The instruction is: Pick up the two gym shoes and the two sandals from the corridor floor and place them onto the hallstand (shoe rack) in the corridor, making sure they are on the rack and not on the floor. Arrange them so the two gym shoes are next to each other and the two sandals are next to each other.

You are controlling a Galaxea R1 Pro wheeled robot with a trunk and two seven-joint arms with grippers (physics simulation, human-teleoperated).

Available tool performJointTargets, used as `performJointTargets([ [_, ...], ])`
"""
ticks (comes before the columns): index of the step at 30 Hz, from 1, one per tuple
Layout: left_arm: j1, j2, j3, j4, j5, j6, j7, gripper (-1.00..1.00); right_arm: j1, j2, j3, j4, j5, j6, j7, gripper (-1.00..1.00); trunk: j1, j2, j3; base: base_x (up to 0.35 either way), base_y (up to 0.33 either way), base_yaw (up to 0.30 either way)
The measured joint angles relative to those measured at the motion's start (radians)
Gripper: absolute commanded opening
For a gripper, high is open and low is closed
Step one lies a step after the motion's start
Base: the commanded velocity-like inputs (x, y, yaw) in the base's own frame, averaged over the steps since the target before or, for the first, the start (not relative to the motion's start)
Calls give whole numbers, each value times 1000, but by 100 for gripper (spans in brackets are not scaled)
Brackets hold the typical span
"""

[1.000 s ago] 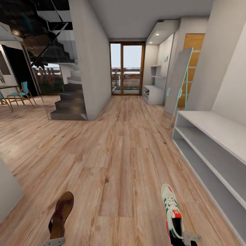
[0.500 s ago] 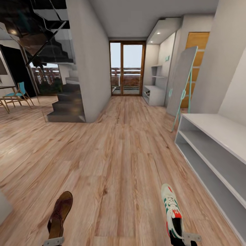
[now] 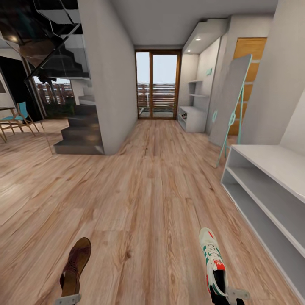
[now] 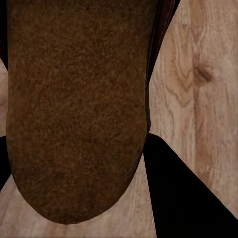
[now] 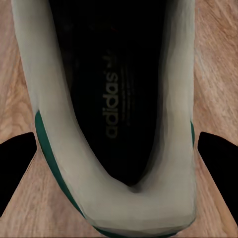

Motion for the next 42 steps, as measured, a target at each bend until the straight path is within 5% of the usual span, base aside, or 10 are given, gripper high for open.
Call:
performJointTargets([
  [42, 0, -5, -6, 4, -8, 0, 0, -100, 0, 7, 0, -3, -1, -1, -1, -100, 0, 0, 0, 338, 0, 0],
])
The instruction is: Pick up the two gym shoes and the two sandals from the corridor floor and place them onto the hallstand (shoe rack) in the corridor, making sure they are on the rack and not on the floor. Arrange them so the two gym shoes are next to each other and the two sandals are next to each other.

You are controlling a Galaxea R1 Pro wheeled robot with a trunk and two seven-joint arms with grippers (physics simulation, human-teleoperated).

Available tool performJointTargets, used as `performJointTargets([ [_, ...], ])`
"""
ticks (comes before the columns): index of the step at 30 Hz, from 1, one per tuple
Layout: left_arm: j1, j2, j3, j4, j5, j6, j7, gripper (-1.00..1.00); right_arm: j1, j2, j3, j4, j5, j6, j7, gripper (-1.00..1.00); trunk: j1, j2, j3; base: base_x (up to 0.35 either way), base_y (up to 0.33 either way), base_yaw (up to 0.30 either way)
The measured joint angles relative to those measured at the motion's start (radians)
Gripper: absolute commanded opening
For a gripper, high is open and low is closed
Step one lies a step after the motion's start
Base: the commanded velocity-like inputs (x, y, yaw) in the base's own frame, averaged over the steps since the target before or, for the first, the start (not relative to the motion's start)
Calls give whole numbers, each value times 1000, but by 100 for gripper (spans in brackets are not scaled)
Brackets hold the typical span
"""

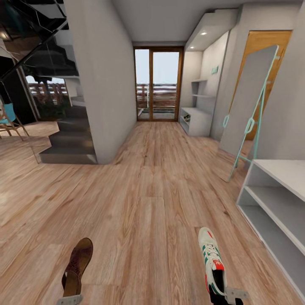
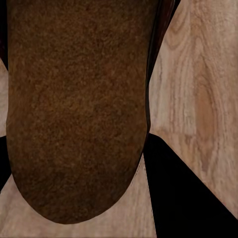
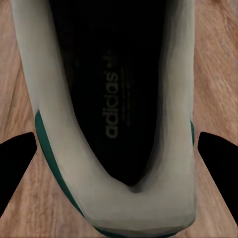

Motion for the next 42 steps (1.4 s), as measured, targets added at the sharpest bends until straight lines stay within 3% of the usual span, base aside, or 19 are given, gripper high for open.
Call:
performJointTargets([
  [42, 1, 0, 1, 20, -2, 0, 0, -100, 0, -4, 3, 2, 2, -3, 2, -100, 0, 0, 0, 338, 0, 0],
])
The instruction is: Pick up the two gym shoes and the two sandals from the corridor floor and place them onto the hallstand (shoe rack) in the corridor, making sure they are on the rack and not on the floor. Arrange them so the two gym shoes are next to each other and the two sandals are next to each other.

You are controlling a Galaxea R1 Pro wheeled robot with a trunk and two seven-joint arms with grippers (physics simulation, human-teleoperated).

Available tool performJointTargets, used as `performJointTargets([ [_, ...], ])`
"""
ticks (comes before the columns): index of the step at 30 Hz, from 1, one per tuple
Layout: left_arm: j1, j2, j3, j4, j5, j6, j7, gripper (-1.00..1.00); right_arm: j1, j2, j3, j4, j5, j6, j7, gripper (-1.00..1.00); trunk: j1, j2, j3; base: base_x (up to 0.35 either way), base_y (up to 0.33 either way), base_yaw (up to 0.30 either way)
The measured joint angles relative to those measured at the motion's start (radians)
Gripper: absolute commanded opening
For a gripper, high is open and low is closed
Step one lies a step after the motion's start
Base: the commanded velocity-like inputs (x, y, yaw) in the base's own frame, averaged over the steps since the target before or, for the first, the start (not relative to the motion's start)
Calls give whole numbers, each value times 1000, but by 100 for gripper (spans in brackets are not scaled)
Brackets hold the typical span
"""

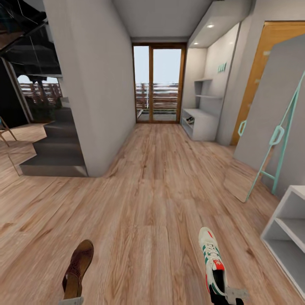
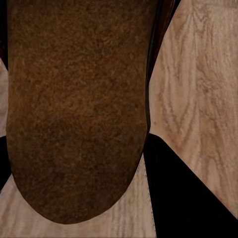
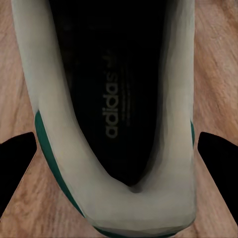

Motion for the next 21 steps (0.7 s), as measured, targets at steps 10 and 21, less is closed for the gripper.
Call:
performJointTargets([
  [10, 0, 0, 0, 0, 0, 0, 0, -100, 0, 0, 0, 0, 0, 1, 0, -100, 0, 0, 0, 338, 0, 0],
  [21, 0, 0, 0, 0, 0, 0, 0, -100, 0, 0, 0, 0, 0, 2, 0, -100, 0, 0, 0, 338, 0, 0],
])
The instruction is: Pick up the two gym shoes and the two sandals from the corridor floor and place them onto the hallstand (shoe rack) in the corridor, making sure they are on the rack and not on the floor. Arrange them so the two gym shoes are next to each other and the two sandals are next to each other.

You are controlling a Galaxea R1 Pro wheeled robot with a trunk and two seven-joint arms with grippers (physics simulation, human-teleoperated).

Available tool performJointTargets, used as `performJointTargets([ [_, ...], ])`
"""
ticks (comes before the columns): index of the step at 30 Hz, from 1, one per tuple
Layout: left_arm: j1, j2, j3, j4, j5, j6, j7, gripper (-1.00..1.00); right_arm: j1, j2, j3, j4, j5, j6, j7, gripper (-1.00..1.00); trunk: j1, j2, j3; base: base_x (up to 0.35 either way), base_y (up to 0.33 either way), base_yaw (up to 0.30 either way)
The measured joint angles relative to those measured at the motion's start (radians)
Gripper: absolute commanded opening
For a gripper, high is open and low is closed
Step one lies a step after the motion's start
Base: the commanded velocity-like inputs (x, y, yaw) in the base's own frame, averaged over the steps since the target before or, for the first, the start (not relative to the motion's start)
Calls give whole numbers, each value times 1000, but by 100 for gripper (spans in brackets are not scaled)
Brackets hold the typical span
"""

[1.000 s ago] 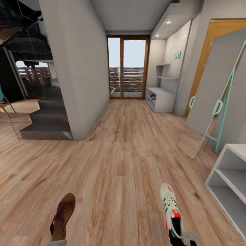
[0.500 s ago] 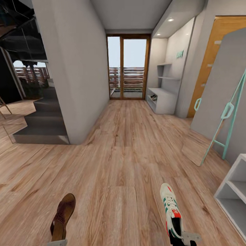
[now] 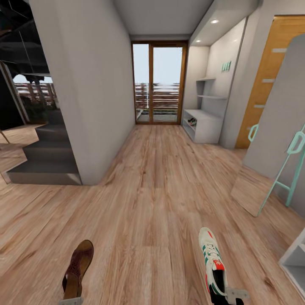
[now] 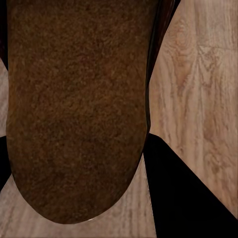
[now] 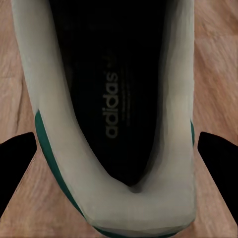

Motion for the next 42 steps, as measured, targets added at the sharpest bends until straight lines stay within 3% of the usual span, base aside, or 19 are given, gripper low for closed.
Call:
performJointTargets([
  [42, 0, 0, -1, 0, -2, 0, 0, -100, 0, 0, 0, 0, 0, 0, 0, -100, 0, 0, 0, 338, 0, 0],
])
